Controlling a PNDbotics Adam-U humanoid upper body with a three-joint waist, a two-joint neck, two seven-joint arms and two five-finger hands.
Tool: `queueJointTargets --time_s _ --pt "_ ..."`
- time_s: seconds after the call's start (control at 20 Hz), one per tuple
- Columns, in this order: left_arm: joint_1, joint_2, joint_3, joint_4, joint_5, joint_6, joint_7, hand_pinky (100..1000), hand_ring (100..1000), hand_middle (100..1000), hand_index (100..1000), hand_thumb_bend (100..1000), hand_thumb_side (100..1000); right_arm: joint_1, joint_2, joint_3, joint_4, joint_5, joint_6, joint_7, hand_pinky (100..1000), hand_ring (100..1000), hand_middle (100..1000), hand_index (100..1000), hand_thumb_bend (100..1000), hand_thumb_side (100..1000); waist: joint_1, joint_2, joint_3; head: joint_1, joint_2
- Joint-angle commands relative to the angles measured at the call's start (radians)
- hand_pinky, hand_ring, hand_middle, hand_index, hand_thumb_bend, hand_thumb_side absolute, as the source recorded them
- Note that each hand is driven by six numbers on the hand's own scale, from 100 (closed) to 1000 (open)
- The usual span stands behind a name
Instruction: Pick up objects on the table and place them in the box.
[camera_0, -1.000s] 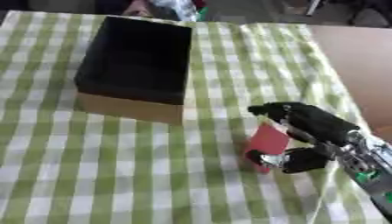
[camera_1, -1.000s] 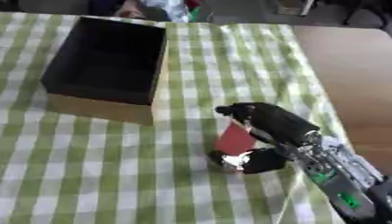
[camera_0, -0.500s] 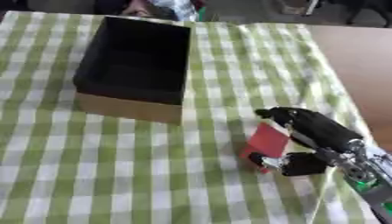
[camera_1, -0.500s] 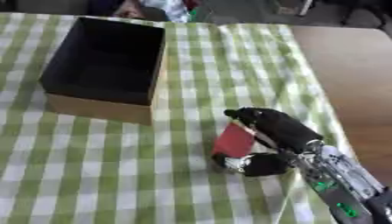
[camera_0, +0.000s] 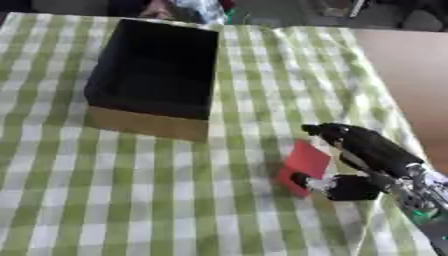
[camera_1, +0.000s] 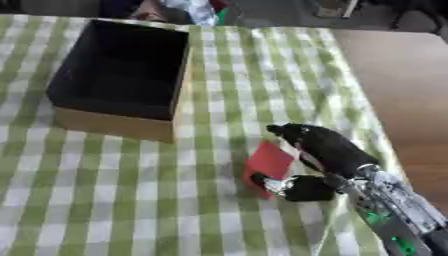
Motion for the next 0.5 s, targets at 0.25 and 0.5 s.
queueJointTargets --time_s 0.25,0.5 --pt "-0.006 0.017 0.0 -0.018 -0.004 0.002 -0.001 809 533 664 729 210 749 0.002 0.015 -0.015 -0.017 0.031 0.03 0.038 815 840 825 1000 483 1000 -0.012 -0.025 0.001 -0.003 -0.004" --pt "-0.006 0.016 -0.002 -0.018 -0.004 0.003 -0.003 810 533 664 727 208 750 0.004 0.031 -0.019 -0.017 0.049 0.056 0.06 809 835 819 1000 469 1000 -0.012 -0.022 0.002 -0.006 -0.004"
